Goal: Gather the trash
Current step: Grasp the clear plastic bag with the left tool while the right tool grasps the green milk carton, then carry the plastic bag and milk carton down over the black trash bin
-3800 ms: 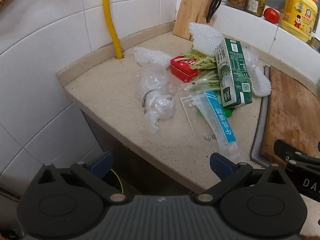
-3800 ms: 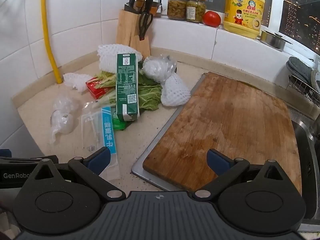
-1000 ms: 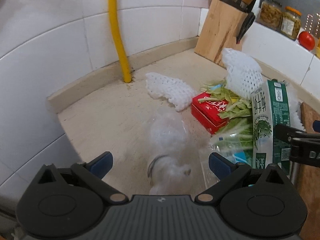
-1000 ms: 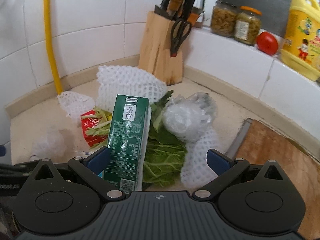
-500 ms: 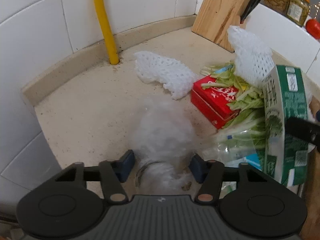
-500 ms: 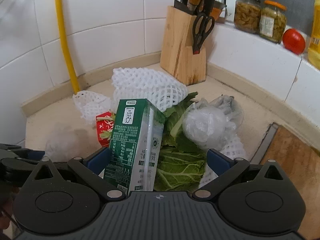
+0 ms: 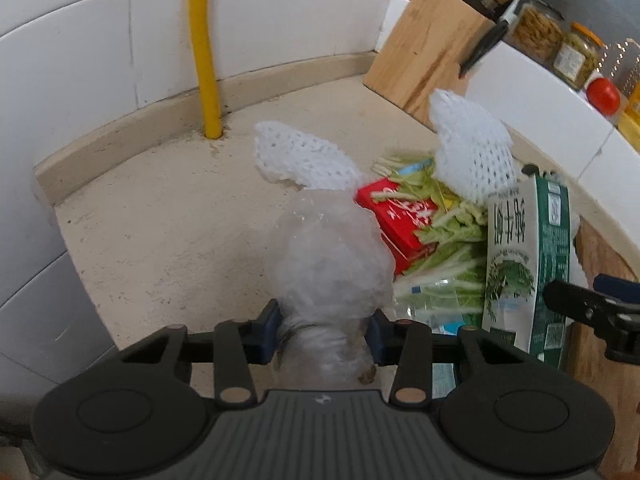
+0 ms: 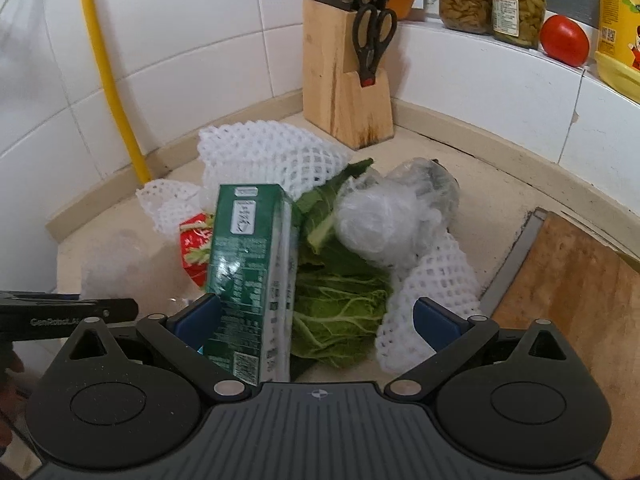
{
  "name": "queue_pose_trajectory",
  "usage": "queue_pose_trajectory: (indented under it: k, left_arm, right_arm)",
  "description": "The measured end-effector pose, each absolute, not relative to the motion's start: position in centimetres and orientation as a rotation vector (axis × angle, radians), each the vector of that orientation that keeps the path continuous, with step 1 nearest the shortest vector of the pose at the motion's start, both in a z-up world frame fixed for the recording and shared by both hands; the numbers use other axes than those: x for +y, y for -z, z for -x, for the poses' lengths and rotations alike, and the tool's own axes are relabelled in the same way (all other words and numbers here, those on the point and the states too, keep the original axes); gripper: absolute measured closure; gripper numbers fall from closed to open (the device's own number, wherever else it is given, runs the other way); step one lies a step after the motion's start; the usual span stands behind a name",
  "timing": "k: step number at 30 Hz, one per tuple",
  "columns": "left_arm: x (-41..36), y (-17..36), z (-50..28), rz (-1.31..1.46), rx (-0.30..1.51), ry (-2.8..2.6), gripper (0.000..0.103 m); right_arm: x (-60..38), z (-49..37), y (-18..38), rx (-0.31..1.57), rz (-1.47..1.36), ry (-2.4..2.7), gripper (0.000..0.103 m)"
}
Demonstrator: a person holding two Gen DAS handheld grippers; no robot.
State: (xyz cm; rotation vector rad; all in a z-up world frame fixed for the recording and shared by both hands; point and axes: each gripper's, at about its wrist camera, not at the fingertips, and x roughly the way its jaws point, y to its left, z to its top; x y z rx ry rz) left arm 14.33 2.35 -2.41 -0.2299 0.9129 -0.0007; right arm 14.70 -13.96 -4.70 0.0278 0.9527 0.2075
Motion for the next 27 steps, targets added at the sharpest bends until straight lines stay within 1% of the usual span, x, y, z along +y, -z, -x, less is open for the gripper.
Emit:
queue_pose_trajectory:
  k: [7,14,17,19,21,22,23,27]
  left_arm:
    - [2.1,2.8,-13.9,0.222,0.943,-0.003,0.064]
    - [0.7,2.8,-13.3,0.183,0.944,0.009,0.064]
    - [0.4,2.9,-13.0,0.178,0.947,0.008,0.064]
    - [0.3,2.7,-12.9,0.173,0.948,0.009,0.064]
    - [0.1,2.5,-12.7,0.163,0.935,0.0,0.064]
    - [0.0,2.2,-12.5,0.154,0.924,0.001,0.064]
    - [-0.1,2.0,-12.4,0.148,0.917,0.001,0.064]
    - [-0.3,1.2,-11.8,0.137,0.898,-0.015,0.064]
  right_arm:
    - [-13.2,-14.7,3.9,0.925,-0.013,-0.234,0.0]
    - [-11.1,-15.4,5.8,0.961,0.086,-0.223,0.0]
    - [-12.1,-14.8,6.1,0.962,0.038,-0.238,0.011]
    - [-12.6,-14.7,6.0,0.968,-0.002,-0.255,0.02]
    - [-13.1,-14.7,5.9,0.983,-0.051,-0.282,0.042]
    - [-13.3,-14.8,5.8,0.991,-0.08,-0.302,0.048]
    - [-13.4,-14.7,5.7,0.992,-0.102,-0.321,0.051]
    - [-13.6,-14.2,5.5,0.985,-0.12,-0.342,0.052]
